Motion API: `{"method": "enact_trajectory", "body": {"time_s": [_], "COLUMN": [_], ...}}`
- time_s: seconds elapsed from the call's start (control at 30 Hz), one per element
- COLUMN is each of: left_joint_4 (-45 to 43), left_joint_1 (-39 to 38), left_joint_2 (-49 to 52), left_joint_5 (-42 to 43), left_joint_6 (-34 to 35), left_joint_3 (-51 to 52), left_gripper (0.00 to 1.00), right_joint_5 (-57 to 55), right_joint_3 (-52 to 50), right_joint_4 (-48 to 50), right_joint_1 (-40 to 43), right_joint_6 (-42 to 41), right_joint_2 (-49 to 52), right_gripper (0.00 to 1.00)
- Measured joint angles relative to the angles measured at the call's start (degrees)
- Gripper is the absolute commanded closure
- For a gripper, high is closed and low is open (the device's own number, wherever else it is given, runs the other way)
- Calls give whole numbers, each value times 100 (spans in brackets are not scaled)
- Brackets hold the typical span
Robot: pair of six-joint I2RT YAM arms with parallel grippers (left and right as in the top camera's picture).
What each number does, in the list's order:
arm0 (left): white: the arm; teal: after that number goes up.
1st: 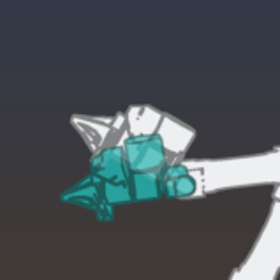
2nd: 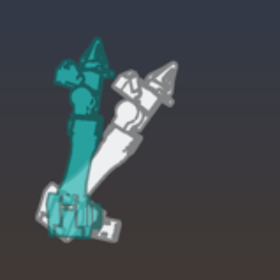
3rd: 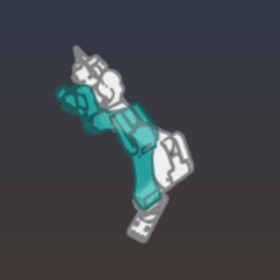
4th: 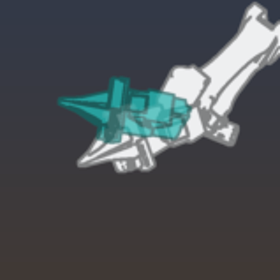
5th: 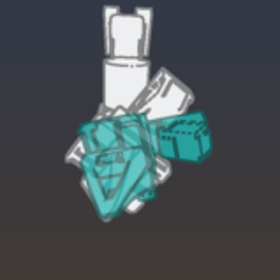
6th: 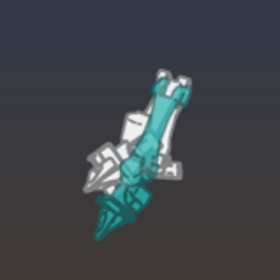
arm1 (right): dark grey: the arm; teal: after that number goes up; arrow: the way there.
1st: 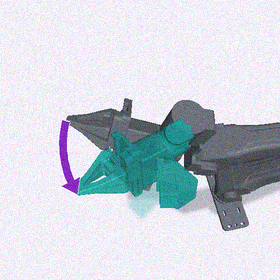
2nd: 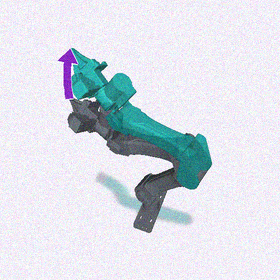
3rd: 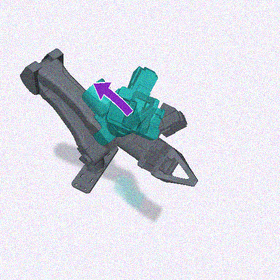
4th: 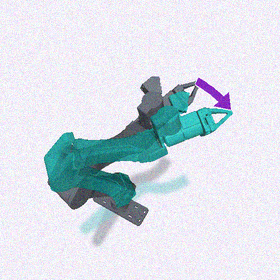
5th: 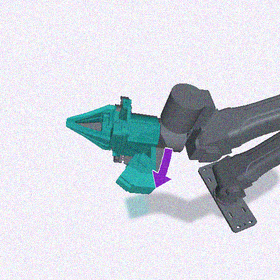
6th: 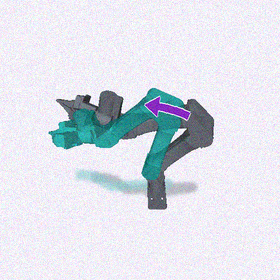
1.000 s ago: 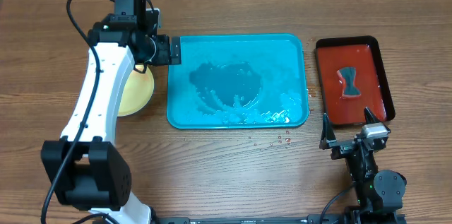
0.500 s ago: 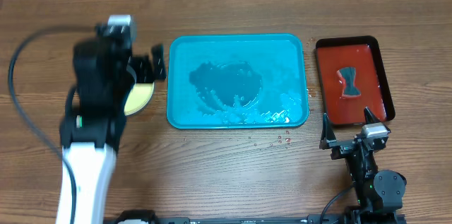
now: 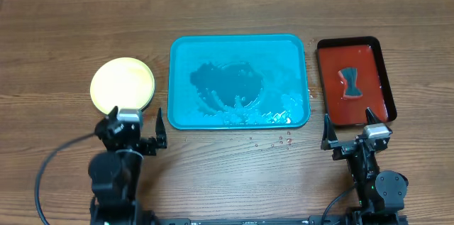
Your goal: Clean dirty plates on tray and stack at the side
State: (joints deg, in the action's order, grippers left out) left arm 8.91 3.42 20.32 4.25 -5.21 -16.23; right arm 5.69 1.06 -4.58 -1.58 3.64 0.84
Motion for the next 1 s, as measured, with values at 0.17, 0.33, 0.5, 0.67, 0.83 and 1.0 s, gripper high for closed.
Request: {"method": "enact_trajectory", "body": {"time_s": [0.17, 0.33, 0.5, 0.67, 0.83, 1.0], "left_joint_4": [-39, -166, -192, -205, -350, -428], "left_joint_1": [0, 0, 0, 0, 0, 0], "left_joint_2": [-1003, -1593, -1725, -1794, -1934, -1941], "left_joint_5": [0, 0, 0, 0, 0, 0], "left_joint_6": [-511, -1036, -1353, -1639, -1886, -1941], "left_joint_3": [468, 885, 1117, 1268, 1392, 1539], "left_gripper": [0, 0, 0, 0, 0, 0], "right_joint_5": [-2, -2, -2, -2, -4, -4], "right_joint_3": [0, 0, 0, 0, 0, 0], "right_joint_4": [-2, 2, -2, -2, 0, 0], "right_joint_1": [-2, 0, 0, 0, 0, 0], "right_joint_6": [0, 0, -2, -2, -2, -2], "right_joint_2": [0, 0, 0, 0, 0, 0], "right_gripper": [0, 0, 0, 0, 0, 0]}}
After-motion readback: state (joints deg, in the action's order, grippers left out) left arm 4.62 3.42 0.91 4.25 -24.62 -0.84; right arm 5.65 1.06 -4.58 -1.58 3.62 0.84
